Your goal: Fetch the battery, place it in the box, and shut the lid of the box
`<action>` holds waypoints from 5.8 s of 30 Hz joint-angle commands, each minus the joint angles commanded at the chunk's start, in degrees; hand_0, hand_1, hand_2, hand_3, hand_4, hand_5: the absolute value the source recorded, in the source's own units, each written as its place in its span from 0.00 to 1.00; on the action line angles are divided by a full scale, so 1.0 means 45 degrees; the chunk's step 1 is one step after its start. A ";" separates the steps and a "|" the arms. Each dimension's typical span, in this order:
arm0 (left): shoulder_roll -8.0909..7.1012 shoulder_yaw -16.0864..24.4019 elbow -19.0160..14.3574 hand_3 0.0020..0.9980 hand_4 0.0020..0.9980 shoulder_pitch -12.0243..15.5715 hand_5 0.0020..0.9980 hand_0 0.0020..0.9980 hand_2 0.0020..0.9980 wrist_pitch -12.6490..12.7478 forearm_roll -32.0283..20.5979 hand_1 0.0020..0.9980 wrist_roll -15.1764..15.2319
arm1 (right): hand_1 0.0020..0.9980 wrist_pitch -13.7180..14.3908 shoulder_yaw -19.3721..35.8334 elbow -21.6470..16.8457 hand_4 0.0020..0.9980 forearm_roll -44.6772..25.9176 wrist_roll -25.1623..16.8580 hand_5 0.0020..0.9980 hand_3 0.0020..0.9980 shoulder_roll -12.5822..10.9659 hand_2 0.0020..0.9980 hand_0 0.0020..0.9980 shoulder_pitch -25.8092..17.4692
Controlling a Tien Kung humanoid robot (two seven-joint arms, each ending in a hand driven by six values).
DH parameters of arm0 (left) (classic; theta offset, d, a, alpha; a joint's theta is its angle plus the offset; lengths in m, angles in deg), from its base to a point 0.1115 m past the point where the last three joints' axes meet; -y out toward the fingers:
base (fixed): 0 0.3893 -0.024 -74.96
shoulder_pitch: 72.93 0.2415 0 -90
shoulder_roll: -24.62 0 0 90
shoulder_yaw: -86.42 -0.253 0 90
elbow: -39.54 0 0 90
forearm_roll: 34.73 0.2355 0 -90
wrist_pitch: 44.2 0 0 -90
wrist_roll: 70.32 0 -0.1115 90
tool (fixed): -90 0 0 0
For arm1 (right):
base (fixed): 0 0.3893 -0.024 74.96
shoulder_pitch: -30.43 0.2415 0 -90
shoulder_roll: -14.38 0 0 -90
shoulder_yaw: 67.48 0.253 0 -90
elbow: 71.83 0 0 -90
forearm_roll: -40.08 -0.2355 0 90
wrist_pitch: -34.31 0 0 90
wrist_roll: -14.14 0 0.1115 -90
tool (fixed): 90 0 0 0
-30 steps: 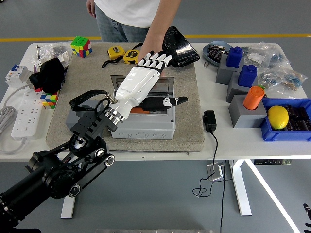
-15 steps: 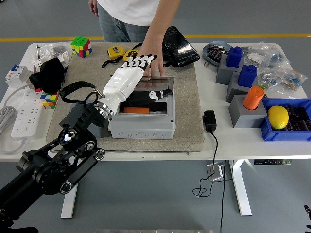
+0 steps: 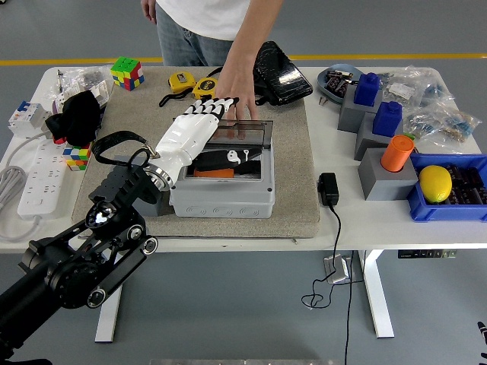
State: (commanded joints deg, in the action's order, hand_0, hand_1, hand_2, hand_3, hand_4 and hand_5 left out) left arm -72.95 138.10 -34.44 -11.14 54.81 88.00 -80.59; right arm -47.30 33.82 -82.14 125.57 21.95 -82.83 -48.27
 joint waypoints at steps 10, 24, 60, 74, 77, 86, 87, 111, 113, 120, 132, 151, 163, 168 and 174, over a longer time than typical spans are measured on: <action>-0.0506 -0.0065 -0.0478 0.95 1.00 0.0326 1.00 1.00 0.93 -0.0394 0.0055 0.98 -0.0431 | 0.81 0.0009 0.0061 0.0000 1.00 -0.0010 -0.0013 1.00 0.80 0.0004 0.77 0.85 0.0024; -0.1438 0.0080 -0.1790 0.93 1.00 0.1250 1.00 1.00 0.90 -0.0841 -0.0179 0.97 -0.0900 | 0.81 0.0023 0.0135 0.0000 1.00 -0.0051 -0.0021 1.00 0.80 0.0002 0.77 0.85 0.0026; -0.1408 0.1038 -0.2222 0.93 1.00 0.2415 1.00 1.00 0.92 0.0766 -0.3240 0.98 0.1738 | 0.81 0.0025 0.0102 0.0000 1.00 -0.0018 -0.0024 1.00 0.80 0.0030 0.77 0.85 -0.0023; -0.0834 0.4516 -0.1232 0.93 1.00 0.2761 1.00 1.00 0.93 -0.0354 -1.0244 0.98 0.5312 | 0.81 0.0023 0.0114 0.0000 1.00 -0.0048 -0.0021 1.00 0.80 0.0070 0.77 0.85 0.0016; -0.0837 0.5304 -0.1106 0.93 1.00 0.2766 1.00 1.00 0.93 -0.0698 -1.1765 0.98 0.5693 | 0.81 0.0023 0.0106 0.0000 1.00 -0.0088 -0.0036 1.00 0.80 0.0092 0.77 0.85 0.0008; -0.1005 0.6795 -0.0179 0.93 1.00 0.2867 1.00 1.00 0.93 -0.1851 -1.4512 0.98 0.6134 | 0.81 0.0036 0.0179 0.0000 1.00 -0.0100 -0.0036 1.00 0.80 0.0151 0.77 0.85 -0.0019; -0.0999 0.6921 -0.0020 0.93 1.00 0.2924 1.00 1.00 0.93 -0.2077 -1.4862 0.98 0.6129 | 0.81 0.0038 0.0173 0.0000 1.00 -0.0125 -0.0047 1.00 0.80 0.0162 0.77 0.85 -0.0020; -0.1068 0.9077 0.0215 0.90 1.00 0.3601 1.00 0.97 0.89 -0.1934 -1.1756 0.94 0.4396 | 0.81 0.0002 -0.0063 0.0000 1.00 -0.0045 -0.0005 1.00 0.80 0.0129 0.77 0.85 -0.0022; -0.1097 0.9135 0.0148 0.91 1.00 0.3620 1.00 0.97 0.89 -0.1764 -1.0706 0.95 0.4137 | 0.81 -0.0002 -0.0076 0.0000 1.00 -0.0023 0.0005 1.00 0.80 0.0122 0.77 0.85 -0.0036; -0.0827 1.0205 -0.0320 0.95 1.00 0.3769 0.99 1.00 0.95 -0.1110 -0.7086 1.00 0.2748 | 0.81 -0.0012 -0.0143 0.0000 1.00 -0.0036 0.0000 1.00 0.80 0.0143 0.77 0.85 -0.0078; -0.0950 0.9901 -0.0295 0.91 1.00 0.3887 0.99 0.95 0.91 0.0445 -0.4327 0.95 0.3866 | 0.81 -0.0013 -0.0167 0.0000 1.00 -0.0056 -0.0007 1.00 0.80 0.0115 0.77 0.85 -0.0033; -0.0845 0.9495 -0.0101 0.87 1.00 0.3955 0.99 0.92 0.87 0.0120 -0.6355 0.92 0.4512 | 0.81 -0.0017 -0.0134 0.0000 1.00 -0.0069 0.0010 1.00 0.80 0.0137 0.77 0.85 -0.0019; -0.0815 0.9406 -0.0090 0.85 1.00 0.3977 0.99 0.85 0.86 0.0346 -0.6623 0.90 0.4646 | 0.81 -0.0013 -0.0082 0.0000 1.00 -0.0044 0.0004 1.00 0.80 0.0175 0.77 0.85 -0.0019; -0.0795 0.9409 -0.0112 0.85 1.00 0.3976 1.00 0.85 0.85 0.0399 -0.6511 0.89 0.4625 | 0.81 -0.0012 -0.0076 0.0000 1.00 -0.0053 0.0003 1.00 0.80 0.0173 0.77 0.85 -0.0007; -0.0798 0.9365 -0.0119 0.85 1.00 0.3985 1.00 0.86 0.85 0.0462 -0.6496 0.89 0.4598 | 0.81 -0.0002 -0.0087 0.0000 1.00 -0.0070 0.0011 1.00 0.80 0.0163 0.77 0.85 -0.0003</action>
State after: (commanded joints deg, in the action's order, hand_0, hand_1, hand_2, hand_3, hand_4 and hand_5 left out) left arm -76.54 180.24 -34.98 6.79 56.89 58.77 -59.90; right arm -47.32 33.43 -82.14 125.26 22.00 -82.10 -48.28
